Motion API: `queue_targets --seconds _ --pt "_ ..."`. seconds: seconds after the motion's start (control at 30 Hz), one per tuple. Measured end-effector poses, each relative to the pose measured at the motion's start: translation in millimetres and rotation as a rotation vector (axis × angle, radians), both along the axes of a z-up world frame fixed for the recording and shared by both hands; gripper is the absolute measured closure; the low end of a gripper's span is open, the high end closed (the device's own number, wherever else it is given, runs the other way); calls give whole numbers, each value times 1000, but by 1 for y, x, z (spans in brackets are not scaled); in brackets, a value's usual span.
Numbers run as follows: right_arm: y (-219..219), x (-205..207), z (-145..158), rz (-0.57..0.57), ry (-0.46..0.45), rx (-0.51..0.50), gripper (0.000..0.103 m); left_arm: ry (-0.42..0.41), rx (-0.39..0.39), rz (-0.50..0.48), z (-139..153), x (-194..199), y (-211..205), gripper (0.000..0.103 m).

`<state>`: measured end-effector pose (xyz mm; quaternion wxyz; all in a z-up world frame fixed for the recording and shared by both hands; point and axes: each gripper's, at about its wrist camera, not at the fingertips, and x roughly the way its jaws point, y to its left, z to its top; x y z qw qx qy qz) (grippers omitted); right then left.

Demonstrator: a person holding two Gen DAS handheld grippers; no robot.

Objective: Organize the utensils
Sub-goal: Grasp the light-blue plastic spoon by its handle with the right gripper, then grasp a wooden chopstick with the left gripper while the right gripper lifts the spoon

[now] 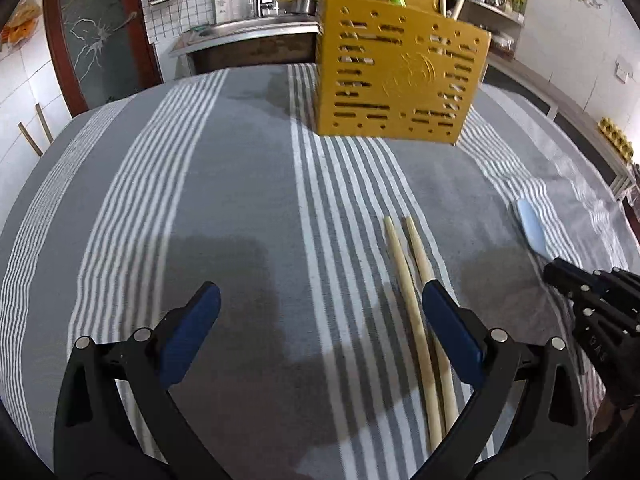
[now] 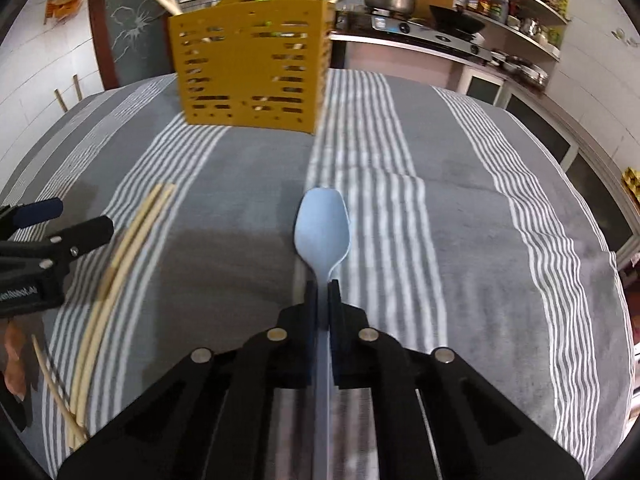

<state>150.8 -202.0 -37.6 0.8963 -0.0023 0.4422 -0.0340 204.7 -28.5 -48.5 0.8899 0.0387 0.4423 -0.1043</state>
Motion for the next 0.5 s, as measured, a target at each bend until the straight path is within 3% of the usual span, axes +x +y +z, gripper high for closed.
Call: queue_targets --seconds 0.2,0.37,0.5 --pt "-9 2 -1 -18 1 27 97 19 39 -3 -8 3 -7 7" --pt "-11 6 -1 -9 32 42 96 34 23 -4 -10 6 -2 7" --pt "-14 16 1 -1 72 81 96 48 39 -11 -9 12 -6 14"
